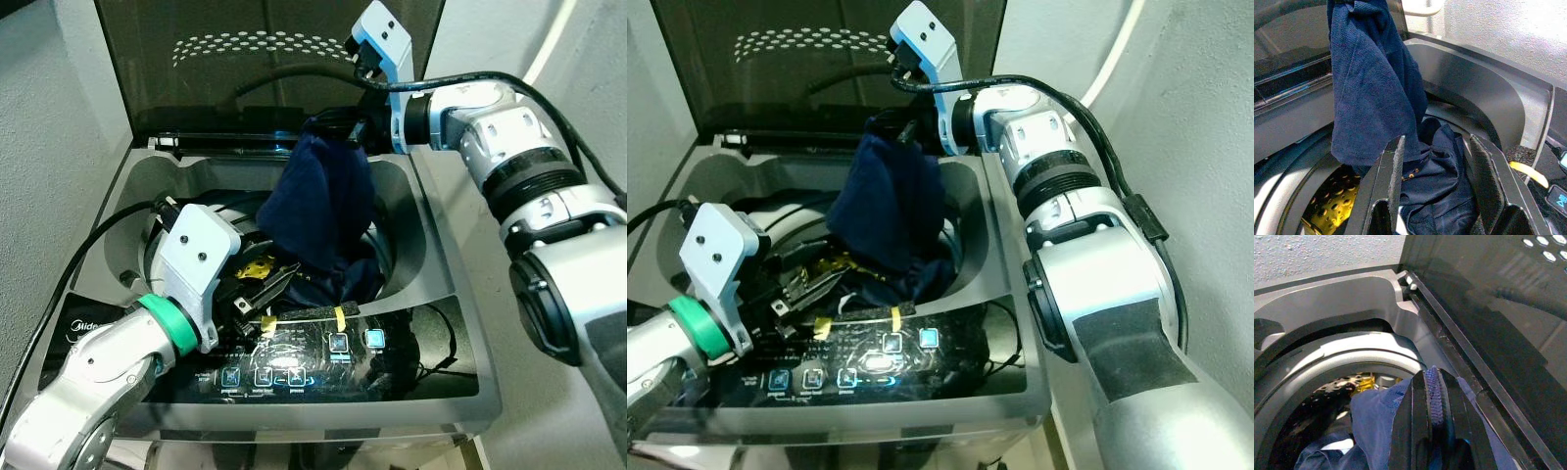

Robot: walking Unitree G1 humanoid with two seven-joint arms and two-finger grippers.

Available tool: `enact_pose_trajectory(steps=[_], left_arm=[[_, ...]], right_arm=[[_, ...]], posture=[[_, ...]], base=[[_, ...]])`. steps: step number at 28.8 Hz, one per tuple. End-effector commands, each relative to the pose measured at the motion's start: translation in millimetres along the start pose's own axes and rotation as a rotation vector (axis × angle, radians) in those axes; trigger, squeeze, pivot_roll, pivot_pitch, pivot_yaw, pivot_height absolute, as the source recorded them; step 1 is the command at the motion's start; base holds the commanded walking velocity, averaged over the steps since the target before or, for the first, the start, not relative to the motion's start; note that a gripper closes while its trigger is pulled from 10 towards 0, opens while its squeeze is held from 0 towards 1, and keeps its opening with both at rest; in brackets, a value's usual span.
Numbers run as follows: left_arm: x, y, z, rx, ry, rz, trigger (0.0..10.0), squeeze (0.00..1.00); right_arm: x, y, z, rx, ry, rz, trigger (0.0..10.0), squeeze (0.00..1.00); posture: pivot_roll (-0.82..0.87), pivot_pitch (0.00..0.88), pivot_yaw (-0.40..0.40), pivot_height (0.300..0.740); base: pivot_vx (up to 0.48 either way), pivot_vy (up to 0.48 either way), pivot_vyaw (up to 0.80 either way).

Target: Clothes washing

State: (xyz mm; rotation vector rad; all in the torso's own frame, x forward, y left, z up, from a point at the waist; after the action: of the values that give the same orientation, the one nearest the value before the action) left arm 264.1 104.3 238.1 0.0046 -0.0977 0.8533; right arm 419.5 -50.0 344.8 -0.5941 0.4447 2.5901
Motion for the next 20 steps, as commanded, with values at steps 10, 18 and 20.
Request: enact_pose_trajectory(steps=[10, 18, 20], left_arm=[[1.3, 3.7, -0.9, 0.073, -0.016, -0.038, 10.0, 0.00], [1.9, 5.1, 0.8, 0.081, -0.010, -0.037, 10.0, 0.00], [2.0, 4.8, 1.0, 0.081, -0.009, -0.037, 10.0, 0.00]], right_arm=[[35.3, 24.8, -41.2, 0.215, 0.193, 0.444, 10.0, 0.00], [39.6, 25.8, -39.4, 0.197, 0.162, 0.491, 10.0, 0.67], [40.8, 27.2, -35.5, 0.182, 0.157, 0.518, 10.0, 1.00]], posture=[[0.18, 0.037, 0.020, 0.740], [0.18, 0.036, 0.021, 0.740], [0.18, 0.031, 0.015, 0.740]], base=[[0.000, 0.000, 0.00], [0.000, 0.000, 0.00], [0.000, 0.000, 0.00]])
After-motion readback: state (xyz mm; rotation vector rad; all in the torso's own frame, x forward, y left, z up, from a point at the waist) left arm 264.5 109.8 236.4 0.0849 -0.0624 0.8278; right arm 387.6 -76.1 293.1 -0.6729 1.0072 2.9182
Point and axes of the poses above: a point about 5 cm out from each wrist's last joint towards the gripper, its own y axis pointing back from the gripper into the wrist, its own z axis along the axis of the wrist's last joint, x = y × z, the point moved 4 cm from there along -y, pointing out of the wrist towards the gripper, and after that the axes turned 9 degrees about y, right-handed, at the moved point
